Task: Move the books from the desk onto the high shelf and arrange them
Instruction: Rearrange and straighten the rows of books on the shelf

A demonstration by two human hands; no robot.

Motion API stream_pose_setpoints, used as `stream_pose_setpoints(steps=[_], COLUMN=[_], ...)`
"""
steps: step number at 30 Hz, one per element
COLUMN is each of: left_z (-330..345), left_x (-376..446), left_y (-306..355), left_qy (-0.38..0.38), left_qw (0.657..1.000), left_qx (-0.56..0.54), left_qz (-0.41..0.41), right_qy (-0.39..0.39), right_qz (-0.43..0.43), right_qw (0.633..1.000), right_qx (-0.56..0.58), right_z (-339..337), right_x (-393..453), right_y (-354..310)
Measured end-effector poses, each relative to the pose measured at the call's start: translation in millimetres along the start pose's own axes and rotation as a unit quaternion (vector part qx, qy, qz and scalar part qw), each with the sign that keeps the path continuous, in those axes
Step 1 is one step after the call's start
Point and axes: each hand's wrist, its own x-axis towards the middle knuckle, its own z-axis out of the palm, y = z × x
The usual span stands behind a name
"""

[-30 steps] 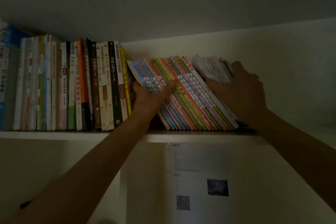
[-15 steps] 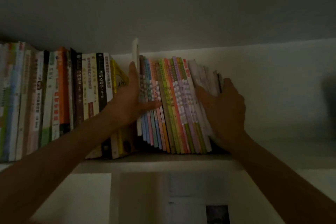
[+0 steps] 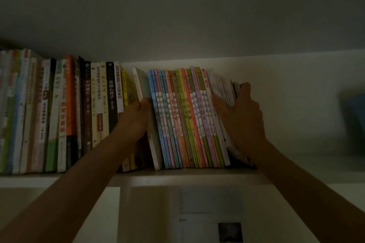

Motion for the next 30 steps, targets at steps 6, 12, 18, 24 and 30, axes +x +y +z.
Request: stream_pose_setpoints(steps=[6,12,18,24,30], left_z=[19,6,-6,-25,-24], left_x=[-8,-31,-22,-5,-17], left_y=[7,-23,-35,-35,-37], left_qy=[-0.029,0.056,0.012,-0.007,-0.022], left_qw=[0.999,0.865,0.807,0.758,0.781], left_qx=[-0.017,0.448,0.547,0.611,0.554], left_qz=[-0.029,0.219,0.222,0.228,0.287], right_qy=[-0.002,-0.179,-0.212,-0.097,-0.150], right_qz=[-0.018,-0.005,-0.039,-0.107,-0.101], right_qw=[1.000,0.981,0.976,0.990,0.983], right_qx=[-0.008,0.079,0.021,0.001,0.014], right_z=[7,1,-5,32,21], right_x=[-2,3,-2,-4,-7], right_y=[4,7,20,6,2])
